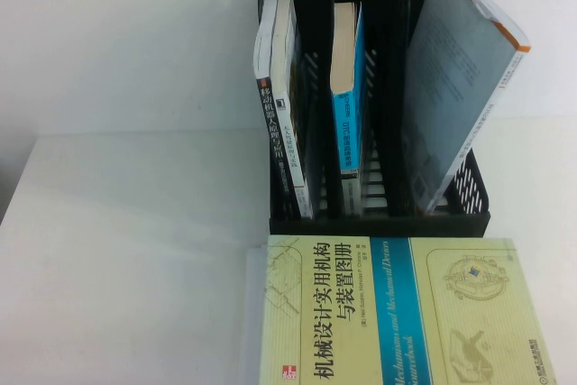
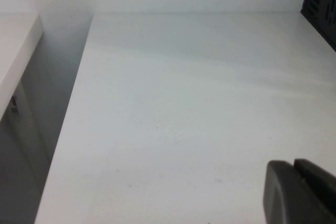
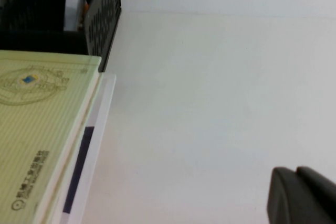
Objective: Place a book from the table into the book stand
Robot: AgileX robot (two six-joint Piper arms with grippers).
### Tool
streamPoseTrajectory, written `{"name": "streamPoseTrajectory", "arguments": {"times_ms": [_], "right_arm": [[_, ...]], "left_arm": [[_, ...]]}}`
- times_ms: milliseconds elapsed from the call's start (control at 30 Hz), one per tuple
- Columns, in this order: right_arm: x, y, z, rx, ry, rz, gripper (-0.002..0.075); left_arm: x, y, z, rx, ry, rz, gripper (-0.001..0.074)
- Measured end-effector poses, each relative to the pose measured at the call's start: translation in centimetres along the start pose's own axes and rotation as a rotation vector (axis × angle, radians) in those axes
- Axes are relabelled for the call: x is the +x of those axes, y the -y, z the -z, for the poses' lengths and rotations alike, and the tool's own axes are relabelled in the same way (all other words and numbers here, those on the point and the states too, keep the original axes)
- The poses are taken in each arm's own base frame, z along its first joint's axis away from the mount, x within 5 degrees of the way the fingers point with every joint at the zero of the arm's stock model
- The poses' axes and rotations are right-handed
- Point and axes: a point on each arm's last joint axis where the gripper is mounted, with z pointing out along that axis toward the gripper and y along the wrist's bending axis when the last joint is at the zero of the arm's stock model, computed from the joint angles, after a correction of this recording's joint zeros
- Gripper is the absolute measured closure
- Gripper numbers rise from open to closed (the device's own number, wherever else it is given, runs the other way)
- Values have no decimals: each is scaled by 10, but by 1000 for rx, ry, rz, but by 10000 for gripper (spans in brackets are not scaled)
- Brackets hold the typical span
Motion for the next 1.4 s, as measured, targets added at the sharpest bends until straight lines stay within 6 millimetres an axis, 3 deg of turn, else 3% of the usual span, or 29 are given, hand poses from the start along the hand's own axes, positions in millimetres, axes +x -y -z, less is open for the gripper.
{"name": "streamPoseTrajectory", "arguments": {"times_ms": [200,333,600,767,1167,1267,1400], "right_arm": [[-1,-1,0,-13,6,-26,727],[-6,-2,-1,-25,88,-24,727],[-45,-7,12,-83,550,-27,727],[-60,-8,24,-109,752,-30,727],[-68,-9,32,-126,877,-40,727],[-67,-8,31,-137,847,-80,727],[-80,-5,36,-120,743,-111,727]], "left_arm": [[-6,1,0,11,82,-9,737],[-23,3,3,34,271,-43,737],[-57,10,21,104,699,-63,737],[-66,13,31,130,845,-64,737],[-68,13,32,171,866,18,737],[-67,12,29,156,780,36,737],[-85,12,37,120,638,68,737]]}}
